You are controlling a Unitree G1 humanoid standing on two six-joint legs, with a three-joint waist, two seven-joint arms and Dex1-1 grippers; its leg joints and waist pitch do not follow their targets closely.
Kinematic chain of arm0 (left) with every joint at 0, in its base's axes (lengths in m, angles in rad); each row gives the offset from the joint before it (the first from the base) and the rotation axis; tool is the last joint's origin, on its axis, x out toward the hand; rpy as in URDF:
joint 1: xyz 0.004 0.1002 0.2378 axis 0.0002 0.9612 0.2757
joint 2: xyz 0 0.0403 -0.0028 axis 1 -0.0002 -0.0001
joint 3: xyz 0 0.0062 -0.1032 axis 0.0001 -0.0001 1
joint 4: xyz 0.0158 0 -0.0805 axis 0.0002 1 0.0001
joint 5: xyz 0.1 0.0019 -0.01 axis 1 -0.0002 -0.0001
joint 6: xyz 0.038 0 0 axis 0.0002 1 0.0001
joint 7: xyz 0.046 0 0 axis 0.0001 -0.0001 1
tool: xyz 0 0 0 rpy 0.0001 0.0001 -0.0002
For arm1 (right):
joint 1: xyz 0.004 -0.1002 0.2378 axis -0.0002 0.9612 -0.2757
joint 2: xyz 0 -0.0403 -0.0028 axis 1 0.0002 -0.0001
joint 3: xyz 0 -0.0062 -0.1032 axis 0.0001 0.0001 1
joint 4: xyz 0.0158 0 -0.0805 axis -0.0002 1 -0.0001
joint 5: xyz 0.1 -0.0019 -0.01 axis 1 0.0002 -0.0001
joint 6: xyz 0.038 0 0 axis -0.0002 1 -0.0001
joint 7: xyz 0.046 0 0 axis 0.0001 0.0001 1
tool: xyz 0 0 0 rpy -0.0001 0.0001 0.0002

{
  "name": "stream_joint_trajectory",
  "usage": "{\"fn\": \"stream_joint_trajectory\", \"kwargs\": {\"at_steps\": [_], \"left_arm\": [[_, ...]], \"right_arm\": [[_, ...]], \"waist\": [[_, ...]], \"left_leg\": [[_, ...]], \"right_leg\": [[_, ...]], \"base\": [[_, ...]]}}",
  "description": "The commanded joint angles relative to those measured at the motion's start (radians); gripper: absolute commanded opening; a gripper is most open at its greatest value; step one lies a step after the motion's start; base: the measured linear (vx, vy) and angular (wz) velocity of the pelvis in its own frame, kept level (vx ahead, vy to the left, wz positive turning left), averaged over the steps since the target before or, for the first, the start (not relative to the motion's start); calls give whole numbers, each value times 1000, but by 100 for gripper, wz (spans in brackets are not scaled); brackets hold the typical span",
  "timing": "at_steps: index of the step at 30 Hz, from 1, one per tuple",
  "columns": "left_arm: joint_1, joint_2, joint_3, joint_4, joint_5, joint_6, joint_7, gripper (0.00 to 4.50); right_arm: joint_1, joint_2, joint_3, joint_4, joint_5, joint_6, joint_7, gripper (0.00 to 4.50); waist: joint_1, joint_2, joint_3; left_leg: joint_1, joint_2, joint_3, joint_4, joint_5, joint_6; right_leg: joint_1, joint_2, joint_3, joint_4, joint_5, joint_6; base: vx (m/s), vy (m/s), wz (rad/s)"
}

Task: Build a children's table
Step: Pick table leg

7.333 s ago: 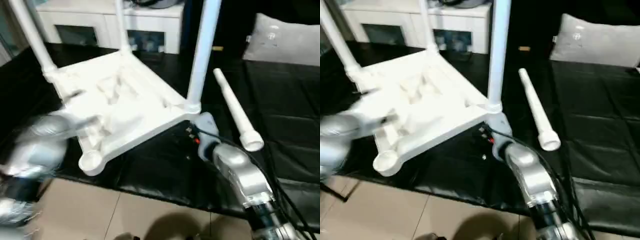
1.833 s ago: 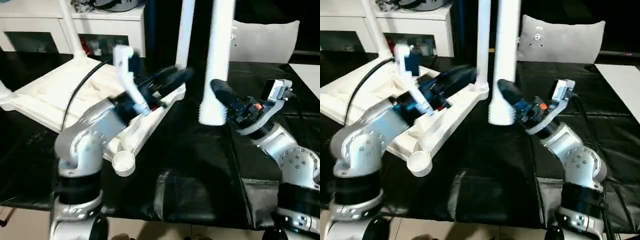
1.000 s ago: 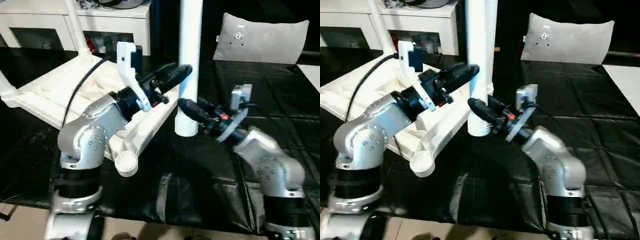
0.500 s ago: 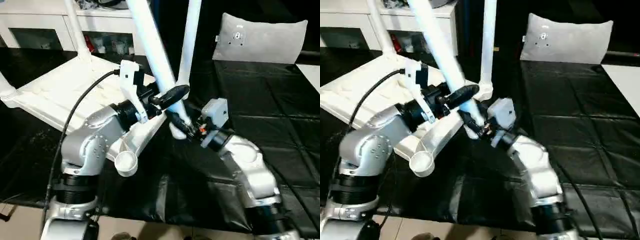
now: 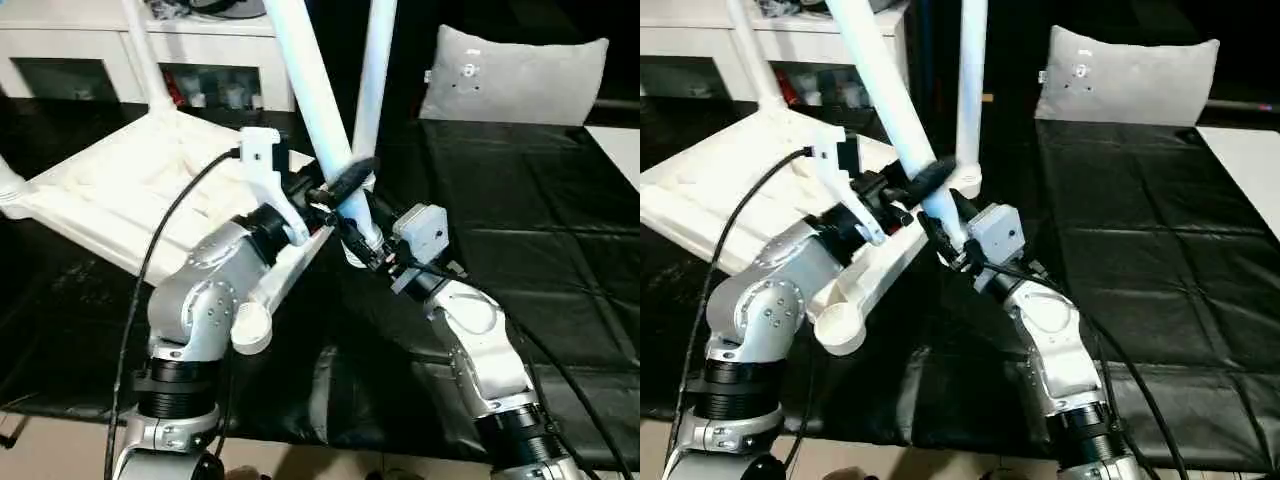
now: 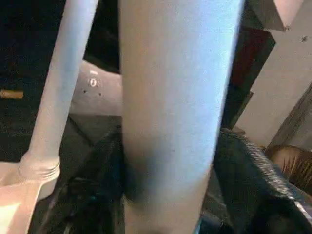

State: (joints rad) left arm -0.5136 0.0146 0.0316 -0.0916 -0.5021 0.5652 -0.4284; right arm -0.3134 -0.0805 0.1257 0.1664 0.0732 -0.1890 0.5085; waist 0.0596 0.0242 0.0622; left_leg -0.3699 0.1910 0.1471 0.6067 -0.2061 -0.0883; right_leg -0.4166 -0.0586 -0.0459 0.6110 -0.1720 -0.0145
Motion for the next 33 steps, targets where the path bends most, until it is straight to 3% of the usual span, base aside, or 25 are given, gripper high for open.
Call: {"fn": "stream_joint_trajectory", "kwargs": {"at_steps": [1,8,17,18,24,28,31,32,33], "left_arm": [[7,9,-17,5,15,-13,-2,239],[6,-3,-7,11,3,-19,-3,194],[-21,-12,31,38,-8,-10,48,190],[-27,-7,35,41,-5,-5,55,190],[-66,14,68,66,-2,19,88,190],[-85,39,93,97,-15,36,93,190],[-93,67,100,107,-34,66,68,190],[-93,68,100,107,-35,67,66,190],[-97,80,103,108,-45,79,50,190]], "right_arm": [[-18,3,-3,9,8,-16,-5,187],[-20,3,1,24,1,-36,-6,187],[-27,-6,8,26,11,-13,11,187],[-27,-6,5,24,25,5,20,243],[-35,-27,-12,23,55,38,48,293],[-19,-49,-24,-24,144,118,121,319],[-14,-64,-73,-88,274,254,160,340],[-14,-65,-76,-91,280,261,161,355],[-21,-75,-107,-107,338,327,161,364]], "waist": [[0,-11,-73],[-2,-8,-73],[-2,-9,-74],[-2,-11,-74],[0,-9,-75],[0,-7,-76],[3,-5,-77],[3,-6,-77],[6,-6,-77]], "left_leg": [[-6,16,9,-65,-101,58],[-5,16,10,-64,-98,63],[-4,15,10,-63,-100,66],[-4,16,10,-63,-100,67],[-4,14,9,-60,-88,70],[-3,13,10,-59,-81,78],[-2,15,7,-59,-62,91],[-1,15,8,-60,-67,94],[0,16,8,-60,-74,87]], "right_leg": [[67,-55,36,-71,-203,-154],[67,-54,36,-69,-180,-173],[68,-53,36,-68,-172,-180],[69,-53,35,-67,-172,-180],[70,-54,35,-65,-164,-181],[71,-52,34,-65,-151,-187],[72,-52,34,-60,-113,-199],[72,-51,34,-61,-114,-201],[71,-53,34,-62,-122,-207]], "base": [[0,0,0],[0,0,0],[0,0,0],[0,0,0],[0,0,0],[0,0,0],[0,0,0],[0,0,0],[0,0,0]]}}
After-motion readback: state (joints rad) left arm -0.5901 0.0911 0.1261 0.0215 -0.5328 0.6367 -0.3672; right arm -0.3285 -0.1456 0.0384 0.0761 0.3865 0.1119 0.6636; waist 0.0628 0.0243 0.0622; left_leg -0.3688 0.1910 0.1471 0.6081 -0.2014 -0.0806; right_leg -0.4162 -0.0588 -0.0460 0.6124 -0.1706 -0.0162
